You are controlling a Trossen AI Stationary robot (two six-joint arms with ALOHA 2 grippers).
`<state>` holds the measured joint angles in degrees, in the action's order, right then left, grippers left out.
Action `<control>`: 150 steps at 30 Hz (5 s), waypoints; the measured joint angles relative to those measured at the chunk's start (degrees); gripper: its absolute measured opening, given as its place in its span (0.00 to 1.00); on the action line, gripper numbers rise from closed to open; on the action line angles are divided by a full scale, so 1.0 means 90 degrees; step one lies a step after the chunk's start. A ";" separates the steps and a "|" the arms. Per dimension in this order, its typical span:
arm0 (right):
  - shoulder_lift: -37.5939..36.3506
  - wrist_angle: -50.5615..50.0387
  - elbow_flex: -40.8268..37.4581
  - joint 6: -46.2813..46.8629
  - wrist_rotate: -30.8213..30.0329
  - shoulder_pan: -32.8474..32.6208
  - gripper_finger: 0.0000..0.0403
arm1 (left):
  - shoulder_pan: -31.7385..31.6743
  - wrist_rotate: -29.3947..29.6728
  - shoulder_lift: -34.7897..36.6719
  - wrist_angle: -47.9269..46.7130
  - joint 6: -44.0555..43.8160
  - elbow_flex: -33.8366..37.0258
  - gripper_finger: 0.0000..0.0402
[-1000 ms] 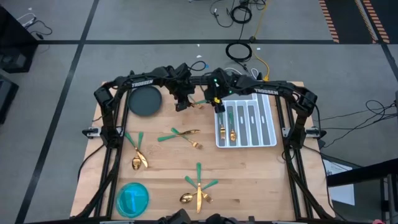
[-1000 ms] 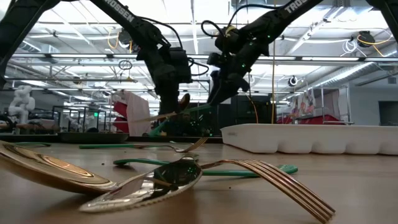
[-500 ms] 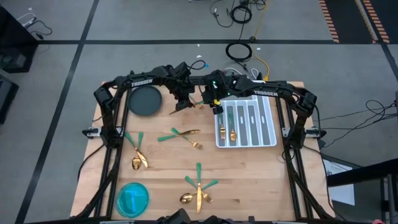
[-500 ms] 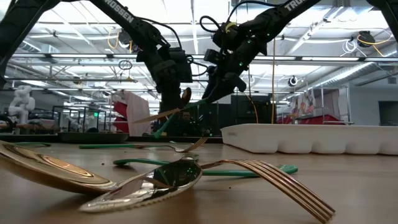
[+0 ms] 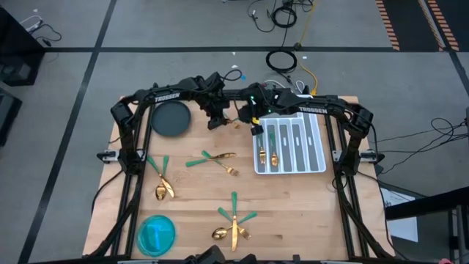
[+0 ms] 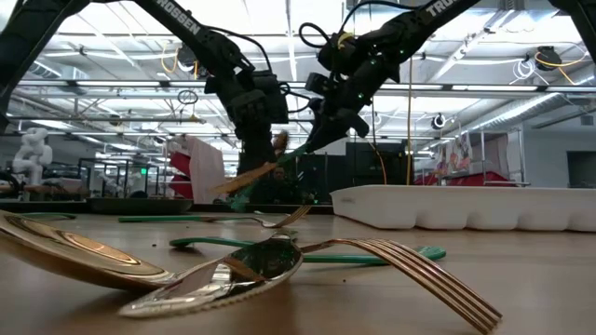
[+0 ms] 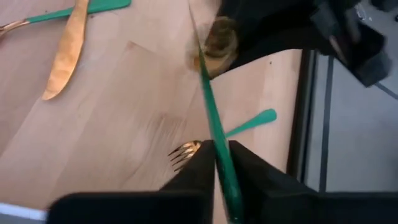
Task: Sort silverware
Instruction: Put the green knife into the white silverware organizer
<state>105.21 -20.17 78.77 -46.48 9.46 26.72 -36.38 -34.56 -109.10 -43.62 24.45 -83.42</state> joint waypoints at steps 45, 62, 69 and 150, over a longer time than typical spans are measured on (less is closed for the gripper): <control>0.0804 0.0336 0.0011 0.0143 -0.1235 0.0075 0.00 | -0.0930 0.2751 0.0076 0.0361 -0.0094 0.0002 0.07; 0.0801 0.0213 0.0016 0.0184 -0.1236 0.0075 0.00 | -0.0945 0.2826 0.0068 -0.0097 0.0148 0.0002 0.27; 0.0582 0.0011 0.0016 0.0182 -0.1235 0.0013 0.00 | -0.0929 0.2764 0.0279 -0.0048 -0.0135 0.0002 0.27; -0.4300 -0.4608 0.0016 0.1372 -0.1872 -0.0860 0.00 | 0.1869 0.2577 0.0359 0.1788 -0.0330 -0.1297 0.27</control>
<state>66.51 -61.64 78.91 -34.13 -7.39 18.99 -19.56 -11.37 -105.86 -27.53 21.48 -95.09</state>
